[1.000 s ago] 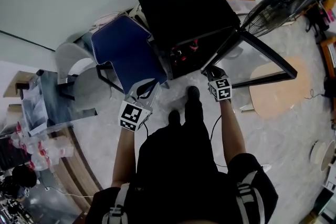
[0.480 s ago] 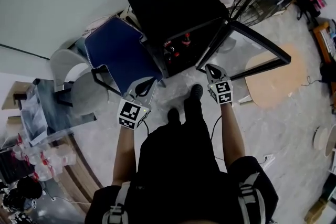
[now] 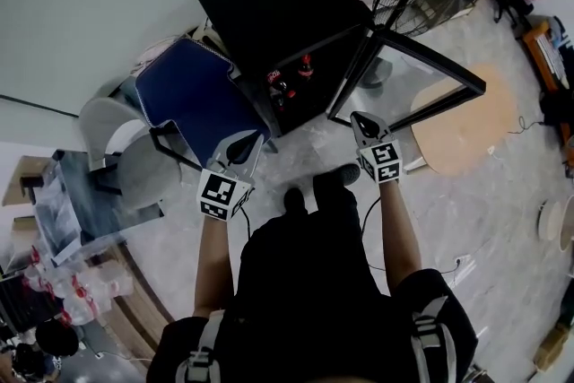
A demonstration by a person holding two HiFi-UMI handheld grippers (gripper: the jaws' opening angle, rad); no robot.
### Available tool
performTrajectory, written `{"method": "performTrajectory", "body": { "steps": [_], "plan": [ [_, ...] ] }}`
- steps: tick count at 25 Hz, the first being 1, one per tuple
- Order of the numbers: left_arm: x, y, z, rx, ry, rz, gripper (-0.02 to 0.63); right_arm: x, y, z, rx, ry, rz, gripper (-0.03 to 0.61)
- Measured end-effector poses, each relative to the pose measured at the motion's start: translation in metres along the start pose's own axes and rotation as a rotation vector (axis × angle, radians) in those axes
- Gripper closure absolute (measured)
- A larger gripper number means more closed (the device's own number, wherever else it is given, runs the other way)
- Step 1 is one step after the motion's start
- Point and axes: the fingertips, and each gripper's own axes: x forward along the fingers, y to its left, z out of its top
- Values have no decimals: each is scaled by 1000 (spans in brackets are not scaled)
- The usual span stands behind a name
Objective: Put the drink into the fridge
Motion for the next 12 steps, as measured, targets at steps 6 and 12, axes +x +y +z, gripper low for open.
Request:
{"method": "performTrajectory", "body": {
  "steps": [6, 12],
  "plan": [
    [1, -8, 3, -4, -13, -1, 612, -15, 9, 0, -14, -6, 28, 577],
    [2, -9, 3, -1, -14, -5, 612, -23, 16, -2, -38, 14, 46, 577]
  ]
}}
